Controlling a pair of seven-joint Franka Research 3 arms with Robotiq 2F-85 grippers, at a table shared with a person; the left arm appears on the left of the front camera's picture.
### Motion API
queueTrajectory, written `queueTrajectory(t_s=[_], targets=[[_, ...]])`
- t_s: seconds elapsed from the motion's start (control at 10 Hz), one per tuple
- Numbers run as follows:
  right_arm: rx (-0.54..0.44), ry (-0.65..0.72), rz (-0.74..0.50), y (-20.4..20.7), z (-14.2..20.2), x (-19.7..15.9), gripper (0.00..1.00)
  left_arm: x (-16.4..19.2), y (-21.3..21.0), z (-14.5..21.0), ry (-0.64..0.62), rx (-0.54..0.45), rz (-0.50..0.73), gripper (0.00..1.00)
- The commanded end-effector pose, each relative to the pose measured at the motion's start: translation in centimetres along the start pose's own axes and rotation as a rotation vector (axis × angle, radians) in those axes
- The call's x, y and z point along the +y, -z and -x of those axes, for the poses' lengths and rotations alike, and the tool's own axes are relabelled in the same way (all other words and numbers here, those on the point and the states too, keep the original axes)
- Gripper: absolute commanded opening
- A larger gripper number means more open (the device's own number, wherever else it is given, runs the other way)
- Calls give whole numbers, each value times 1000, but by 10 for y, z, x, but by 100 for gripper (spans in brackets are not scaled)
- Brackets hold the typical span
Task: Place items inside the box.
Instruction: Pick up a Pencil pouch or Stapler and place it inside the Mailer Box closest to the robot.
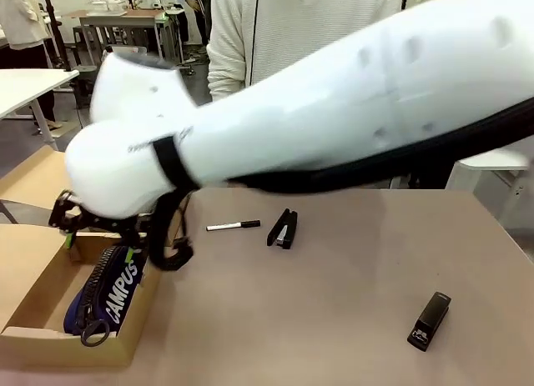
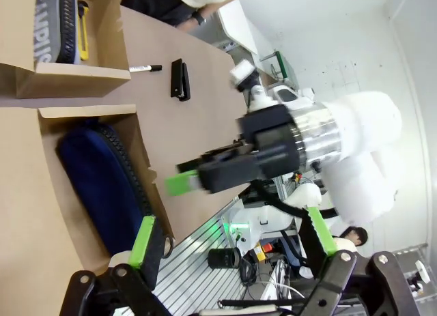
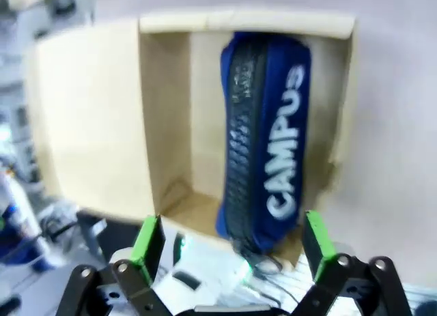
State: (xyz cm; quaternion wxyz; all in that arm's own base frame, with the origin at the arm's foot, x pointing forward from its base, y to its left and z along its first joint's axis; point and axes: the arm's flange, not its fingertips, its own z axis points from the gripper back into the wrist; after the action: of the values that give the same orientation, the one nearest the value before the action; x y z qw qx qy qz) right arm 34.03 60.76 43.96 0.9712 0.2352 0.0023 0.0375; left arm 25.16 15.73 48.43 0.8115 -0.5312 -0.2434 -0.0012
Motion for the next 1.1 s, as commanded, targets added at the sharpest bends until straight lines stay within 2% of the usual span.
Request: queueTrajectory(t_s=[0.0, 0.1, 0.2, 0.3, 0.4, 0.5, 0.6, 0.7, 0.8, 1.0], targets=[[115, -127, -103, -61, 32, -97, 100, -1, 0, -1, 1, -14, 10, 100], [113, -203, -122, -85, 48, -126, 100, -1, 0, -1, 1, -14, 10, 100], [61, -252, -147, -110, 69, -156, 100, -1, 0, -1, 1, -14, 10, 100], [-21, -197, -131, -125, 82, -188, 100, -1, 0, -1, 1, -14, 10, 100], [-48, -132, -101, -111, 86, -185, 100, -1, 0, -1, 1, -14, 10, 100], [16, -193, -106, -99, 53, -143, 100, -1, 0, -1, 1, -14, 10, 100], [16, -193, -106, -99, 53, -143, 100, -1, 0, -1, 1, -14, 10, 100], [-21, -168, -95, -116, 75, -178, 100, -1, 0, -1, 1, -14, 10, 100], [53, -250, -178, -122, 63, -181, 100, -1, 0, -1, 1, -14, 10, 100], [48, -194, -415, -193, 59, -243, 100, -1, 0, -1, 1, -14, 10, 100]])
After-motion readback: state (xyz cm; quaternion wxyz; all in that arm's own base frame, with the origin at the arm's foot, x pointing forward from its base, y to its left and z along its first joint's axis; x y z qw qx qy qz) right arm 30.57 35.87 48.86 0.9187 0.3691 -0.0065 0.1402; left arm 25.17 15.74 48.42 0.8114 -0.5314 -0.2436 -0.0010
